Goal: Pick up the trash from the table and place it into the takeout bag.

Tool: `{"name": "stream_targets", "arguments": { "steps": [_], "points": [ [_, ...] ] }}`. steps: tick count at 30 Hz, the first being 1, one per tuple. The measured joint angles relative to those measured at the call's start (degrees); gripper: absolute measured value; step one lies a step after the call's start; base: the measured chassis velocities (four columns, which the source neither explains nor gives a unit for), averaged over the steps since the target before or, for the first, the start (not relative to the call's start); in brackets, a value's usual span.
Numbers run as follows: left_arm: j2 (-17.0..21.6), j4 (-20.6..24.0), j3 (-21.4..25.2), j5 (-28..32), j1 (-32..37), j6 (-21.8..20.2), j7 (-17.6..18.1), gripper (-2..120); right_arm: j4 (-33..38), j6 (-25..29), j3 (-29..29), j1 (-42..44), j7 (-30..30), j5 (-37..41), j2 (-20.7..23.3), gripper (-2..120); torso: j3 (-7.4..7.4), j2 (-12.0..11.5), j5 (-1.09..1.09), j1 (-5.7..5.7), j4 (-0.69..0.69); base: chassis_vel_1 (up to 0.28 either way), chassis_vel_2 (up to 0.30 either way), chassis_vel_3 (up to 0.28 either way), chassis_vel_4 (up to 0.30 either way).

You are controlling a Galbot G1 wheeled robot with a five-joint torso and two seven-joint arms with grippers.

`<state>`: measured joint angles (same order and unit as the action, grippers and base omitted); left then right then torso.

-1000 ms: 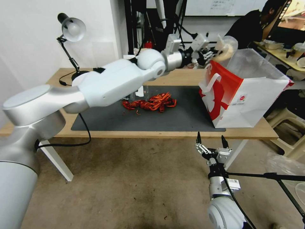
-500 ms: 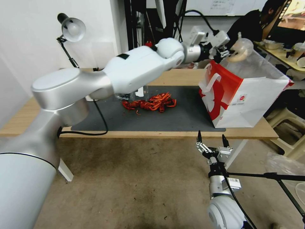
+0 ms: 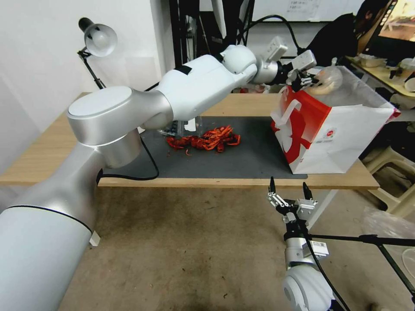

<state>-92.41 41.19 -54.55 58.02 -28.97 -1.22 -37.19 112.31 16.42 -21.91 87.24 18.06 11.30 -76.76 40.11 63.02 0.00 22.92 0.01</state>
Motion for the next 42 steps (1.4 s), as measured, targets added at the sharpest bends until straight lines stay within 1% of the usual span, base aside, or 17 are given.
{"name": "stream_targets", "arguments": {
  "steps": [8,11,13,15,19,21,22,25,26,27,30,32,33,35,37,40,42],
  "points": [
    [0.11,0.86,0.69,0.03,0.50,0.28,1.92,29,-0.11,0.09,0.01,0.02,-0.04,0.00,-0.04,100,0.00,0.00,0.00,0.00,-0.01,0.000,0.000,0.000,0.000],
    [0.16,1.44,0.83,0.18,0.64,0.35,2.41,44,-0.10,0.10,0.01,0.02,-0.04,0.00,0.01,100,0.00,0.00,0.00,0.00,-0.01,0.000,0.000,0.000,0.000],
    [0.17,1.55,0.85,0.24,0.66,0.37,2.51,47,-0.09,0.10,0.01,0.03,-0.04,0.00,0.01,100,0.00,0.00,0.00,0.00,-0.01,0.000,0.000,0.000,0.000],
    [0.19,2.05,0.94,0.36,0.74,0.51,3.04,59,-0.02,0.11,0.01,0.08,-0.04,-0.01,0.01,100,0.00,0.00,0.00,0.00,-0.01,0.000,0.000,0.000,0.000],
    [0.20,2.56,1.49,0.50,0.97,0.63,3.71,67,0.01,0.10,0.01,0.09,-0.04,-0.03,0.02,100,0.00,0.00,0.00,0.00,-0.01,0.000,0.000,0.000,0.000],
    [0.21,3.26,2.69,1.06,1.37,1.01,5.46,80,0.05,0.10,0.02,0.11,-0.04,-0.05,0.00,100,0.00,0.00,0.00,0.00,-0.01,0.000,0.000,0.000,0.000],
    [0.21,3.26,2.69,1.06,1.37,1.01,5.46,80,0.05,0.10,0.02,0.11,-0.04,-0.05,0.00,100,0.00,0.00,0.00,0.00,-0.01,0.000,0.000,0.000,0.000],
    [0.24,5.24,4.62,3.54,2.35,1.57,9.78,95,0.12,0.10,0.03,0.17,-0.04,-0.08,-0.05,100,0.00,0.00,0.00,0.00,0.00,0.000,0.000,0.000,0.000],
    [0.24,5.24,4.62,3.54,2.35,1.57,9.78,95,0.12,0.10,0.03,0.17,-0.04,-0.08,-0.05,100,0.00,0.00,0.00,0.00,0.00,0.000,0.000,0.000,0.000],
    [0.37,7.22,5.82,6.26,3.20,1.80,12.85,99,0.21,0.11,0.03,0.20,-0.04,-0.09,-0.09,100,0.00,0.00,0.00,0.00,-0.02,0.000,0.000,0.000,0.000],
    [1.30,9.58,7.26,8.82,4.27,1.94,16.17,100,0.23,0.13,0.01,0.24,-0.03,-0.10,-0.12,100,0.00,0.00,0.01,0.00,-0.06,0.000,0.000,0.000,0.000],
    [3.75,12.91,9.13,10.89,5.85,1.95,20.65,100,0.26,0.14,-0.09,0.25,-0.01,-0.10,-0.13,100,0.00,0.00,0.00,0.00,-0.03,0.000,0.000,0.000,0.000],
    [3.75,12.91,9.13,10.89,5.85,1.95,20.65,100,0.26,0.14,-0.09,0.25,-0.01,-0.10,-0.13,100,0.00,0.00,0.00,0.00,-0.03,0.000,0.000,0.000,0.000],
    [7.60,17.58,11.33,12.61,8.14,1.96,26.23,100,0.30,0.14,-0.10,0.25,0.00,-0.10,-0.19,100,0.00,0.00,-0.01,0.00,0.00,0.000,0.000,0.000,0.000],
    [8.53,18.55,11.71,12.93,8.62,1.97,27.34,100,0.32,0.15,-0.10,0.25,0.01,-0.11,-0.22,100,0.00,0.00,-0.01,0.00,0.00,0.000,0.000,0.000,0.000],
    [13.75,22.94,13.23,13.95,11.10,2.13,30.94,100,0.50,0.15,-0.11,0.33,0.04,-0.16,-0.25,100,0.00,0.00,-0.02,0.00,0.02,0.000,0.000,0.000,0.000],
    [14.87,23.82,13.85,14.04,11.90,2.22,31.48,100,0.56,0.15,-0.15,0.43,0.07,-0.20,-0.28,100,0.00,0.00,-0.02,0.00,0.02,0.000,0.000,0.000,0.000]
  ]
}}
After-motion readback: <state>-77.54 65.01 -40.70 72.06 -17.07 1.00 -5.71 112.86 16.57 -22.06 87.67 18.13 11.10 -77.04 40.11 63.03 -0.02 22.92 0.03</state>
